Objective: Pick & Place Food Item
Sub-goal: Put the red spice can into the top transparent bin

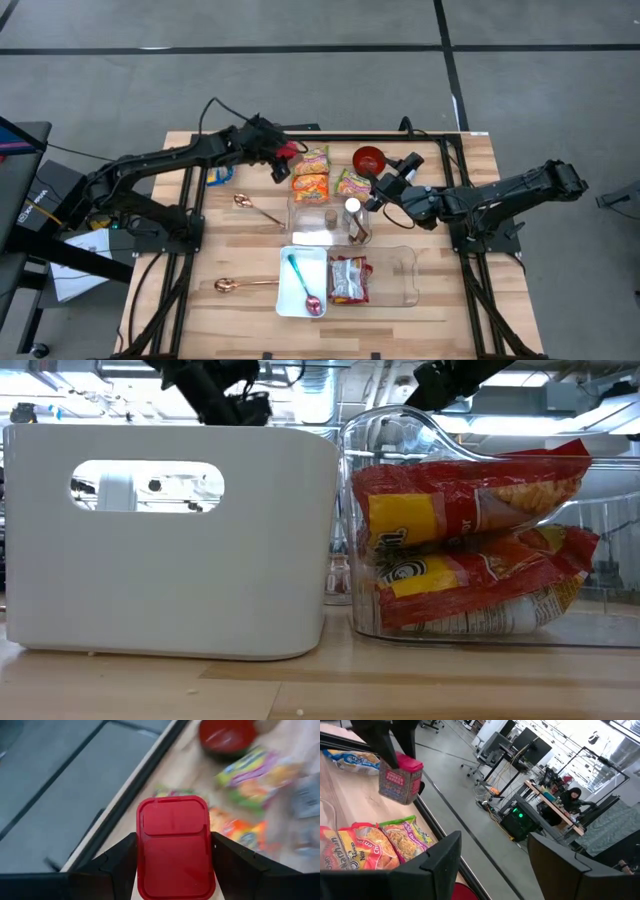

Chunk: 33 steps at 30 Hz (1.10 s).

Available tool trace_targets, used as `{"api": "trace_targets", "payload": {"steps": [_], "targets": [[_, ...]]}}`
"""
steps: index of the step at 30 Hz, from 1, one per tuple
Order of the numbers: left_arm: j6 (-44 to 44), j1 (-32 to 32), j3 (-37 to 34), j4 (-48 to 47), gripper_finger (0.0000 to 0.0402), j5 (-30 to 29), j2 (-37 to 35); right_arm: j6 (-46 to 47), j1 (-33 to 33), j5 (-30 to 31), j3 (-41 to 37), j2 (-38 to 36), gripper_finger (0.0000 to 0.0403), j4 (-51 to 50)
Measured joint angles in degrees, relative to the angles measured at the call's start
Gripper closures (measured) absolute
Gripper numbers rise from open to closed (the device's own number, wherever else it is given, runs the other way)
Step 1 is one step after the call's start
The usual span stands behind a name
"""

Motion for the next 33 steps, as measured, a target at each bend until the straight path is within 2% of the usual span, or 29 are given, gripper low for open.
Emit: {"api": "trace_targets", "payload": {"steps": [7, 23, 33], "targets": [[0.1, -6.0, 3.1, 0.0, 0.0192, 1.7, 0.0, 0.0, 0.0, 0.2, 0.0, 0.0, 0.0182, 0.0], [-2.9, -21.6, 3.3, 1.4, 0.0191, 5.3, 1.6, 0.0, 0.0, 0.2, 0.0, 0.0, 0.0182, 0.1], [-3.4, -23.9, 3.3, 1.6, 0.019, 5.3, 9.5, 0.0, 0.0, 0.2, 0.0, 0.0, 0.0182, 0.1]]}}
